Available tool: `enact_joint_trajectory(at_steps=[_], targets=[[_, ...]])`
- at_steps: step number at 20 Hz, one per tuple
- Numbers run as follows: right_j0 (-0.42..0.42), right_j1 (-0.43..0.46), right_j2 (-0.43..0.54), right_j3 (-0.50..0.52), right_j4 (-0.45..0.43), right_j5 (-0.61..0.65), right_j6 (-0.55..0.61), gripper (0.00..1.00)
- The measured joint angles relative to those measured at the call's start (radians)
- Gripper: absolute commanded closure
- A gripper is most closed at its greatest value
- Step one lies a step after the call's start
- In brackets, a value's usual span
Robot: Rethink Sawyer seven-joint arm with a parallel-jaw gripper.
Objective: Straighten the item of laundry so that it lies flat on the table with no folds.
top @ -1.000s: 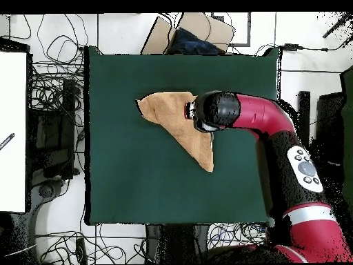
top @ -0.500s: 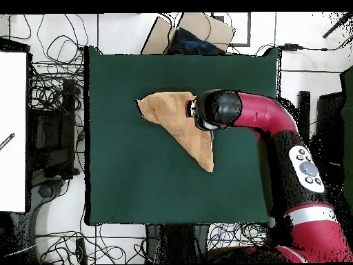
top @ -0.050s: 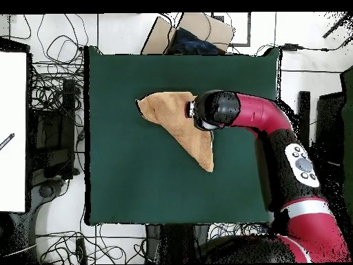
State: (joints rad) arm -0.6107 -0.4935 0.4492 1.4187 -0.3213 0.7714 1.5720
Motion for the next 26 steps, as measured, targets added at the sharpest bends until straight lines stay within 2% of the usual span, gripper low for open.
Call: enact_joint_trajectory(at_steps=[6, 12, 19, 26], targets=[[0.000, 0.026, -0.001, 0.010, 0.000, -0.005, 0.000, 0.00], [-0.001, 0.016, -0.004, 0.045, 0.000, -0.039, 0.000, 0.00], [0.000, 0.000, -0.009, 0.051, 0.000, -0.131, 0.000, 0.00], [0.002, 0.073, -0.020, 0.026, 0.001, -0.198, 0.000, 0.00]])
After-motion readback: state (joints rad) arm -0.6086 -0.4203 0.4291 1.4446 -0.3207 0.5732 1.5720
